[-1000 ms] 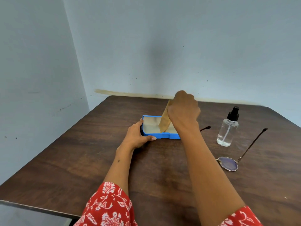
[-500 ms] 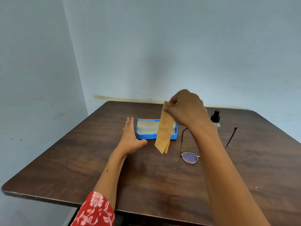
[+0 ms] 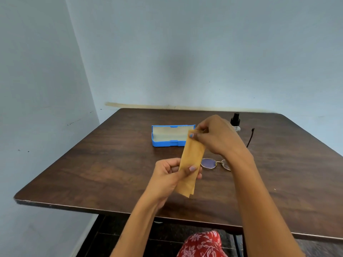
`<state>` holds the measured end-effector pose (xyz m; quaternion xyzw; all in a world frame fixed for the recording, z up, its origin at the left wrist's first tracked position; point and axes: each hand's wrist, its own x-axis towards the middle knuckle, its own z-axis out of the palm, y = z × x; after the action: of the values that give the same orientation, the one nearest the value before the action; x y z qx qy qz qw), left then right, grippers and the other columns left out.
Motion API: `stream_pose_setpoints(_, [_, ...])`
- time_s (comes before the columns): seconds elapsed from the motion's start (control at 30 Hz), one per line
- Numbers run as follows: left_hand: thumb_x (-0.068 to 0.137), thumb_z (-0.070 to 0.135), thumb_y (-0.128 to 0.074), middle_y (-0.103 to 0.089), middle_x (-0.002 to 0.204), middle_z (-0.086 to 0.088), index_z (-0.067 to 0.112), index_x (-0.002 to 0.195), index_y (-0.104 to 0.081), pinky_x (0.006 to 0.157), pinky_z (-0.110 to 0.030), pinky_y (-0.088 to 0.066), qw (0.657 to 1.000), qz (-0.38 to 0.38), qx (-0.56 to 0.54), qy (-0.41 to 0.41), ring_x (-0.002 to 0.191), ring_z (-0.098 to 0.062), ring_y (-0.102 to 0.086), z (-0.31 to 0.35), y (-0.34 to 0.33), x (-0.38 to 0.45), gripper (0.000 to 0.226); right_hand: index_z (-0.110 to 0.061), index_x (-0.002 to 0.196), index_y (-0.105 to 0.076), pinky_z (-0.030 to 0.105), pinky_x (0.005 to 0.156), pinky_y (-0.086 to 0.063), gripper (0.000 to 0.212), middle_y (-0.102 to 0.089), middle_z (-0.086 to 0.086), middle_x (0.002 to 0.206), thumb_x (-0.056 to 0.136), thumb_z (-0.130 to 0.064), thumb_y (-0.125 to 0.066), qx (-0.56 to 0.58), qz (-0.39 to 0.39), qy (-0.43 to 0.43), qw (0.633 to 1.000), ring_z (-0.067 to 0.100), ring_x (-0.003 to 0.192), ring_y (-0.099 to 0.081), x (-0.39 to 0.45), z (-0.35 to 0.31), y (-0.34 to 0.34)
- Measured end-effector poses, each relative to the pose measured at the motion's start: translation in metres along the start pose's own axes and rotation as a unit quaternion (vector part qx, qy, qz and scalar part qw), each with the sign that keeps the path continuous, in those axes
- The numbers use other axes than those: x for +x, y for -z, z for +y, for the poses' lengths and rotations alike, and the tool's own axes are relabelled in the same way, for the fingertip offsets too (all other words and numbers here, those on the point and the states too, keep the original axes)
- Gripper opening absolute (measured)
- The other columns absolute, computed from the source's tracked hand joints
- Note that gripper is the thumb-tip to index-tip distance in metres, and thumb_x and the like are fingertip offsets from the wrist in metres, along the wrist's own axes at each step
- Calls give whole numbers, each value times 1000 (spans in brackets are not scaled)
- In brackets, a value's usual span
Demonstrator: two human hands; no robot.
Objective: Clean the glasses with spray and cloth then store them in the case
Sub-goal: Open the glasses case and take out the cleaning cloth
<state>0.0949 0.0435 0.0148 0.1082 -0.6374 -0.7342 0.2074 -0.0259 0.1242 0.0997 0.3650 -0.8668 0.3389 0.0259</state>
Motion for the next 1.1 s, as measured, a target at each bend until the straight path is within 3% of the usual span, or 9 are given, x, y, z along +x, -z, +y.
stream_pose_setpoints(0.17, [76,14,-65,-71,96,-22,-3,101,-68,80,-35,-58,997,11,-67,27,83,-26,-69,4,-10,-15,31,-26,84,-72,35,77,-50,13,-68,-2,87,76,-36,-72,56,47,-4,997,21,91,-62,-12,3,-7])
stream_pose_setpoints(0.33, [71,22,-67,-73,95,-12,11,95,-72,82,-41,-56,994,50,-87,51,85,-22,-68,-1,-14,-23,27,-29,94,-69,29,71,-46,22,-66,-12,87,80,-46,-67,45,147,-38,987,11,88,-60,-42,-2,-8])
stream_pose_setpoints(0.4, [70,24,-67,-74,95,-10,13,95,-72,82,-40,-57,992,70,-91,54,88,-21,-68,-2,-15,-24,27,-29,85,-68,27,66,-41,25,-64,-14,79,82,-53,-61,57,157,-66,984,12,82,-59,-58,3,-8])
stream_pose_setpoints(0.5, [69,23,-67,-74,92,-8,11,95,-71,81,-36,-57,990,88,-94,51,89,-19,-70,-2,-13,-26,29,-21,69,-71,31,67,-44,53,-66,-6,65,77,-70,-52,111,43,-121,986,13,69,-59,-75,19,-15])
stream_pose_setpoints(0.6, [70,24,-67,-74,95,-10,10,98,-71,85,-40,-56,992,86,-80,55,94,-23,-70,-3,-11,-26,31,-13,68,-73,24,64,-45,64,-71,8,69,63,-73,-52,270,-117,-130,947,4,55,-57,-84,26,-24])
stream_pose_setpoints(0.83, [70,41,-66,-74,92,-10,17,89,-77,92,-46,-52,990,103,-42,81,95,-24,-68,-8,-6,-27,32,-14,76,-72,6,51,-40,4,-66,-11,58,80,-13,-70,410,-89,-96,903,-7,55,-56,-87,37,-40])
stream_pose_setpoints(0.97, [67,44,-67,-69,108,-1,21,88,-76,86,-28,-52,989,139,21,36,105,-15,-63,-11,-5,-28,32,-15,76,-74,9,58,-46,8,-72,-5,71,81,-14,-68,433,-64,-104,893,-1,68,-63,-85,36,-46])
stream_pose_setpoints(1.03, [70,36,-68,-57,121,14,21,84,-76,80,-14,-45,985,162,54,0,112,0,-53,-10,-4,-27,21,-17,78,-75,15,73,-49,7,-74,-2,82,80,-19,-69,435,-54,-109,892,5,84,-65,-84,37,-49])
stream_pose_setpoints(1.1, [73,30,-67,-61,121,13,16,90,-76,81,-16,-49,989,143,37,-10,111,-1,-57,-10,-2,-27,24,-21,78,-76,27,90,-44,8,-72,-2,96,77,-27,-71,421,-48,-111,899,6,102,-60,-83,38,-53])
